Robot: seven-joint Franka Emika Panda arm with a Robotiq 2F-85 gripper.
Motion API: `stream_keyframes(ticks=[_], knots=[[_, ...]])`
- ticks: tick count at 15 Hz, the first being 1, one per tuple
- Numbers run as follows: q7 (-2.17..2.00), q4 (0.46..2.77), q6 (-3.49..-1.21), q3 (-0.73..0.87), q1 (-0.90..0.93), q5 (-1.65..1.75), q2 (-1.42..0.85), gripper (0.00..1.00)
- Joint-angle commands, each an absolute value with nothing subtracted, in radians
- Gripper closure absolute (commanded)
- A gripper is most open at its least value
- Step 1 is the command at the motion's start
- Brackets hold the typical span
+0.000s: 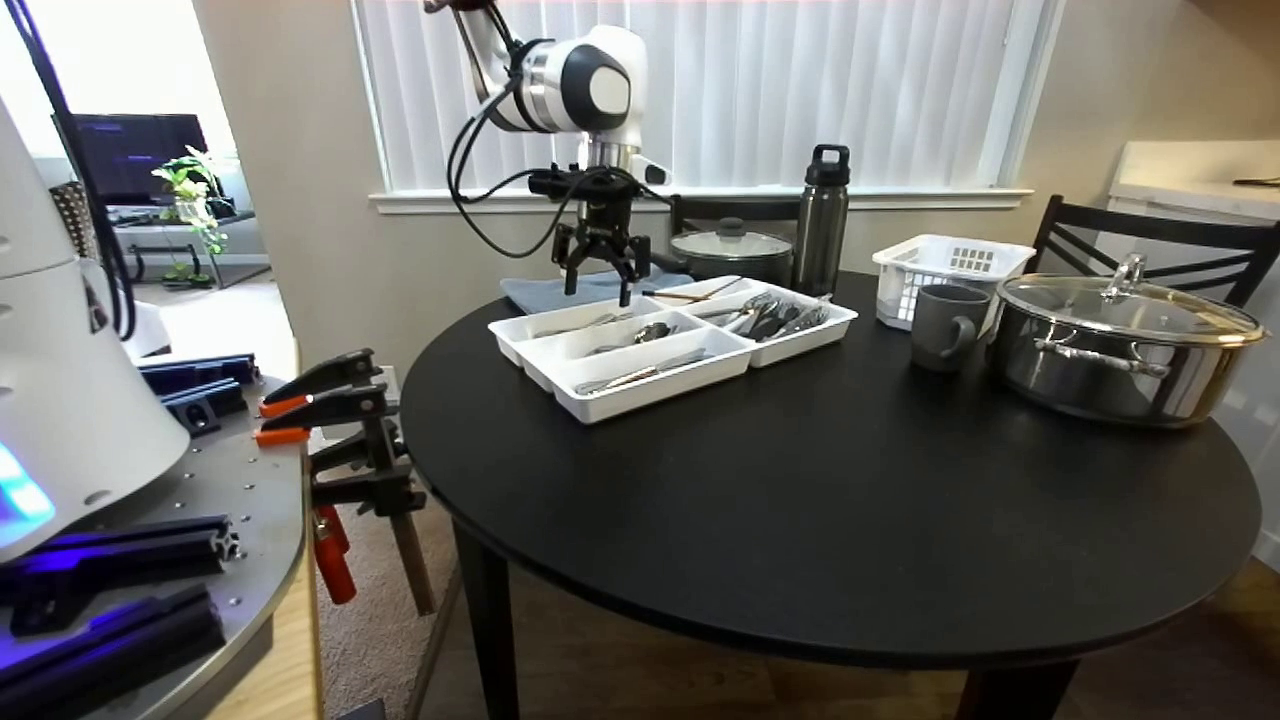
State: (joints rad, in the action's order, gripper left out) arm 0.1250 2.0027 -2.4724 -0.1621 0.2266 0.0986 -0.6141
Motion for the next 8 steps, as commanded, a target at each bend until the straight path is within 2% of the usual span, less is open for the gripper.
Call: stream_keyframes(ticks=[1, 8], knots=[[0.177, 1.983, -2.508, -0.211, 0.205, 0.077, -0.635, 0.00], [0.044, 1.996, -2.596, -0.196, 0.222, -0.001, -0.644, 0.00]])
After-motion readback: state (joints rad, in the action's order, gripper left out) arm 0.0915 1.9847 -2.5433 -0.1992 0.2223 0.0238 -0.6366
